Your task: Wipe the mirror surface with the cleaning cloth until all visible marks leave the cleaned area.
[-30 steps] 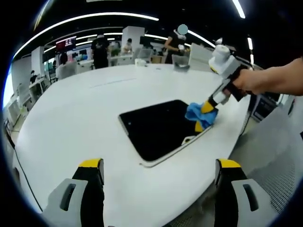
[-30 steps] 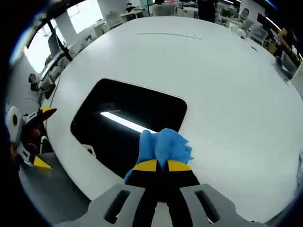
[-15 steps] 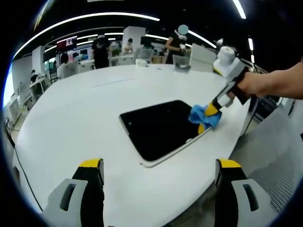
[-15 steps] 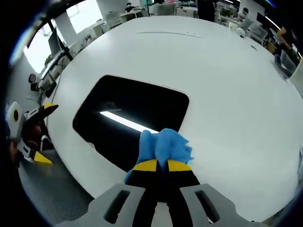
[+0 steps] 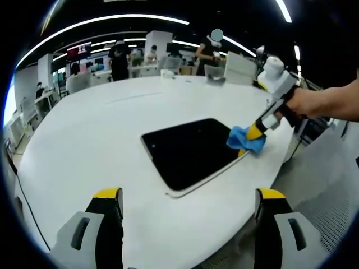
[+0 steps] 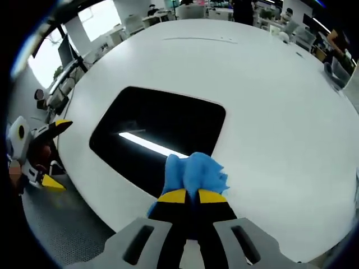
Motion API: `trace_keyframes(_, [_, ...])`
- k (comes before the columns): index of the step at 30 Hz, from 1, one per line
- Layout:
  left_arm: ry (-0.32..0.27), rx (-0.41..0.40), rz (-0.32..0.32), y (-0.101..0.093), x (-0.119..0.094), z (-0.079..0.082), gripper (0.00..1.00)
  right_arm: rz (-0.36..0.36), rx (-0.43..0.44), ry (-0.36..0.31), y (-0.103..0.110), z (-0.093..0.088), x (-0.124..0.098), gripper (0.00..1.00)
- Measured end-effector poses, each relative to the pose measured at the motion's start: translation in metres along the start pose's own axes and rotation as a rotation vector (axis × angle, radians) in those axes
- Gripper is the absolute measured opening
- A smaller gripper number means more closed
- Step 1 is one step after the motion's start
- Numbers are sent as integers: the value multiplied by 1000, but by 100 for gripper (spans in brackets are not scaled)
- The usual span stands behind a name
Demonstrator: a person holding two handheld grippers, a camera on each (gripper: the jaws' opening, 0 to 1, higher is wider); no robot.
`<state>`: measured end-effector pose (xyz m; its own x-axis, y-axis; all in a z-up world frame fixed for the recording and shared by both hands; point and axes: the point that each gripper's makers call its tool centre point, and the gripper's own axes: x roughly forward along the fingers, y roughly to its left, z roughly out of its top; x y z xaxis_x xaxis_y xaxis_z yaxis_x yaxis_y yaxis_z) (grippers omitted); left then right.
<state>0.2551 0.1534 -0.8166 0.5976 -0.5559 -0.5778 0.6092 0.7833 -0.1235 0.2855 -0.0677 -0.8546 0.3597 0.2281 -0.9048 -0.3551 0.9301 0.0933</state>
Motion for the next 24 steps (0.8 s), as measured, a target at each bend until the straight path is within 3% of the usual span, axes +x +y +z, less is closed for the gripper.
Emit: trace_keyframes(24, [8, 4, -3, -1, 0, -1, 98, -4, 0, -1, 4, -7, -3, 0])
